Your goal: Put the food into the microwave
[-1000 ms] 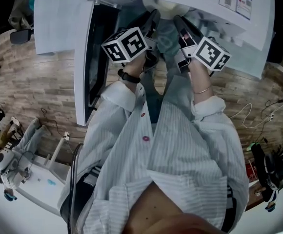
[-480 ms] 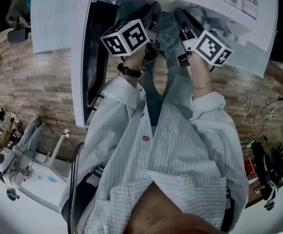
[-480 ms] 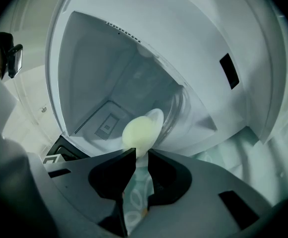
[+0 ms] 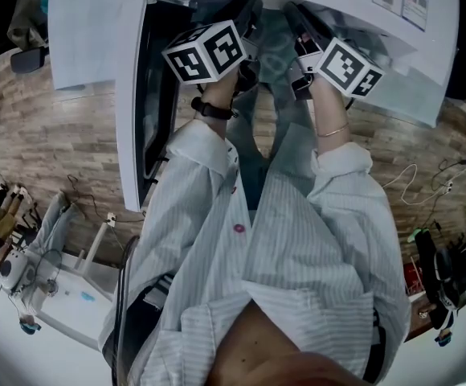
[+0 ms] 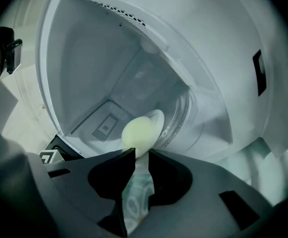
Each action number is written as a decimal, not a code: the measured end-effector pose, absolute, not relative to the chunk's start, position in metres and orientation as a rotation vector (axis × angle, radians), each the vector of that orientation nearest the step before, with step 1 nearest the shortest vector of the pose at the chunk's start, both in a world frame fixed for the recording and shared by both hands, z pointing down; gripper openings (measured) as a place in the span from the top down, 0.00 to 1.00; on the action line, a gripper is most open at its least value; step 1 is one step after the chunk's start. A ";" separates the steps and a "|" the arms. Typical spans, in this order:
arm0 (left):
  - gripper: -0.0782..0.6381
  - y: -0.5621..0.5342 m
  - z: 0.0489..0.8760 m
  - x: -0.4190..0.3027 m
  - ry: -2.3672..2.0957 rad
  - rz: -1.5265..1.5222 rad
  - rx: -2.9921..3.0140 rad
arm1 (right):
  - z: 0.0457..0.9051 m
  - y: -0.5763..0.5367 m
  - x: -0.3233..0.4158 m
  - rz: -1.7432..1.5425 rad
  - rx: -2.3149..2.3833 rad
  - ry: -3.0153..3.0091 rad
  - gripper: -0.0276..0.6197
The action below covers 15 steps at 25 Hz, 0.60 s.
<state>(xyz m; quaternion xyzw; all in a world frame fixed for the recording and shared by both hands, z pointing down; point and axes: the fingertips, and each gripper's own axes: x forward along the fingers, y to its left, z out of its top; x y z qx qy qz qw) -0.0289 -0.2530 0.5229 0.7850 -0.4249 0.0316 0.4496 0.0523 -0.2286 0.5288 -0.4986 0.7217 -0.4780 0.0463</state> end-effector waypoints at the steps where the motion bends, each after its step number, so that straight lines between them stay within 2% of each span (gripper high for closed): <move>1: 0.77 -0.254 0.523 -0.029 -1.052 0.085 1.945 | 0.529 -0.229 0.052 -1.456 -1.521 2.206 0.83; 15: 0.75 -0.256 0.522 -0.031 -1.070 0.162 1.982 | 0.528 -0.229 0.048 -1.440 -1.567 2.227 0.81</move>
